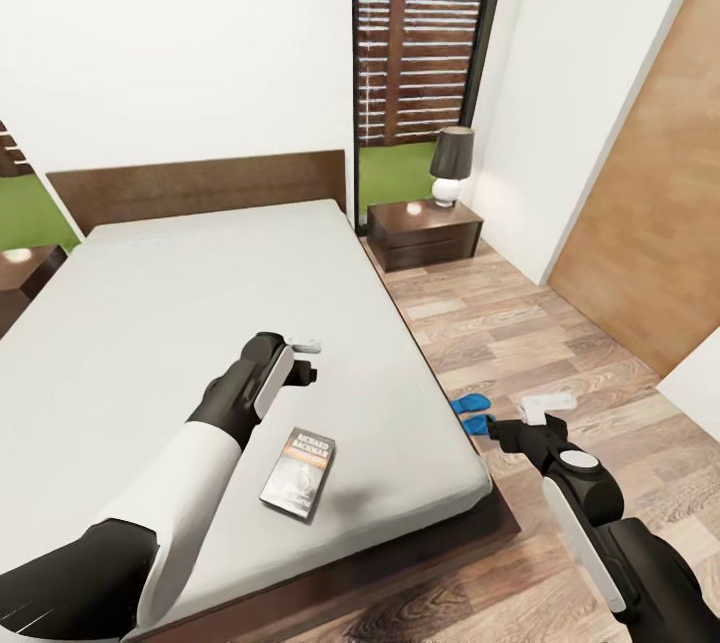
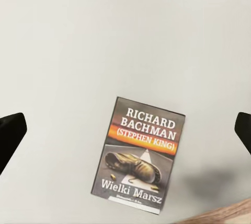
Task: In the bedroom, move the book from the bed onto either nightstand, and place the two sandals side by side next to the bed.
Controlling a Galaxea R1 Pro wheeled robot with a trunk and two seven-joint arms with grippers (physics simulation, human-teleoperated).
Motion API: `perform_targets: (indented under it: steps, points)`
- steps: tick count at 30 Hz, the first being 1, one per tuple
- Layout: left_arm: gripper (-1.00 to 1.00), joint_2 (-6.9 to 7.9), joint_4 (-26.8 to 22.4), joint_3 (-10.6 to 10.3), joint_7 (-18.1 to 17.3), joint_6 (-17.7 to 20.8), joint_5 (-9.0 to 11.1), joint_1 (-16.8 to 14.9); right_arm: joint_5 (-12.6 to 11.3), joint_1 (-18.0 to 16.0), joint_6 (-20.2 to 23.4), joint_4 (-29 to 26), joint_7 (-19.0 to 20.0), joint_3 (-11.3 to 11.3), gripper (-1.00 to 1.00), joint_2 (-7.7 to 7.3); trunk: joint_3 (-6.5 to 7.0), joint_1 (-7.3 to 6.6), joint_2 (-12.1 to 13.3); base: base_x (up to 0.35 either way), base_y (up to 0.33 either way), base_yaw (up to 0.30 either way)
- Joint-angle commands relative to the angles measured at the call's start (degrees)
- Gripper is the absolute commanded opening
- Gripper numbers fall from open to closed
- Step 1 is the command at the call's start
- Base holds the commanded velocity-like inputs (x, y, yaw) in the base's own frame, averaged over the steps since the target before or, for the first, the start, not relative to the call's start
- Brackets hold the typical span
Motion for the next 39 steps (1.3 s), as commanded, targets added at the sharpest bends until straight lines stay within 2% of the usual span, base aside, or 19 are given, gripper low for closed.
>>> perform_targets:
  steps: [1, 8, 14, 15, 16, 17, 18, 20, 21, 24, 25, 29, 31, 36, 39]
  points:
    - [1.00, 0.00, 0.0, -0.2, 0.6, 0.1, 0.6, 0.0, -0.6, 0.0, -0.4, -0.1, -0.6, 0.1, 1.00, -0.10, -0.33, 0.23, -0.5, 0.000, 0.000, -0.002]
    - [1.00, -0.16, 2.5, -0.4, 0.7, -1.0, 0.3, 0.0, -0.6, 1.3, -4.7, -0.1, -0.5, -0.1, 1.00, -0.33, -2.20, 1.76, -3.3, 0.000, 0.000, 0.000]
    - [1.00, -0.18, 3.4, -0.4, 0.1, -2.5, 0.4, 0.0, -0.7, 1.6, -5.6, 0.0, -0.5, -0.3, 1.00, -0.33, -3.82, 3.08, -5.7, 0.000, 0.000, 0.000]
    - [1.00, -0.19, 3.4, -0.4, 0.0, -2.6, 0.4, 0.0, -1.2, 1.6, -5.3, 0.5, -0.5, -1.8, 1.00, -0.42, -4.09, 3.30, -6.1, 0.000, 0.000, 0.000]
    - [1.00, -0.20, 3.5, -0.4, 0.0, -2.7, 0.5, 0.0, -1.6, 1.6, -5.2, 2.6, -0.4, -7.1, 1.00, -0.41, -4.36, 3.52, -6.5, 0.000, 0.000, 0.000]
    - [1.00, -0.20, 3.5, -0.4, 0.0, -2.7, 0.5, 0.0, -1.6, 1.6, -5.2, 3.5, -0.2, -8.8, 1.00, -0.41, -4.63, 3.74, -6.9, 0.000, 0.000, 0.000]
    - [1.00, -0.20, 3.5, -0.4, 0.0, -2.7, 0.5, 0.0, -1.7, 1.6, -5.2, 5.6, 0.5, -12.2, 1.00, -0.50, -4.89, 3.96, -7.3, 0.000, 0.000, 0.000]
    - [1.00, -0.20, 3.5, -0.3, 0.0, -2.7, 0.5, 0.0, -1.7, 1.6, -5.2, 8.1, 1.6, -15.3, 1.00, -0.56, -5.43, 4.40, -8.1, 0.000, 0.000, 0.000]
    - [1.00, -0.20, 3.5, -0.3, 0.0, -2.7, 0.5, 0.0, -1.5, 1.6, -5.2, 10.4, 3.2, -17.8, 1.00, -0.60, -5.70, 4.62, -8.5, 0.000, 0.000, 0.000]
    - [1.00, -0.20, 3.5, -0.3, 0.0, -2.7, 0.5, 0.0, -1.1, 1.6, -5.1, 14.0, 6.7, -21.3, 1.00, -0.70, -6.51, 5.28, -9.7, 0.000, 0.000, 0.000]
    - [1.00, -0.20, 3.5, -0.4, 0.0, -2.7, 0.5, 0.0, -1.0, 1.6, -5.1, 14.5, 7.6, -22.2, 1.00, -0.73, -6.78, 5.50, -10.1, 0.000, 0.000, 0.000]
    - [1.00, -0.20, 3.5, -0.4, -0.1, -2.7, 0.5, 0.0, -1.0, 1.6, -5.0, 12.1, 8.3, -23.0, 1.00, -0.71, -7.86, 6.38, -11.7, 0.000, 0.000, 0.000]
    - [1.00, -0.20, 3.5, -0.4, -0.1, -2.7, 0.5, 0.0, -1.1, 1.6, -5.0, 7.1, 8.5, -23.1, 1.00, -0.68, -8.40, 6.82, -12.5, 0.000, 0.000, 0.000]
    - [1.00, -0.20, 4.0, -0.4, -0.2, -2.9, 0.5, 0.0, -1.1, 1.6, -5.7, 2.6, 8.9, -24.3, 1.00, -0.71, -9.75, 7.91, -14.5, 0.000, 0.000, 0.000]
    - [1.00, -0.17, 4.7, -0.3, -0.2, -3.3, 0.5, 0.0, -1.0, 2.8, -8.8, 1.6, 9.4, -25.1, 1.00, -0.74, -10.56, 8.57, -15.7, 0.000, 0.000, 0.000]
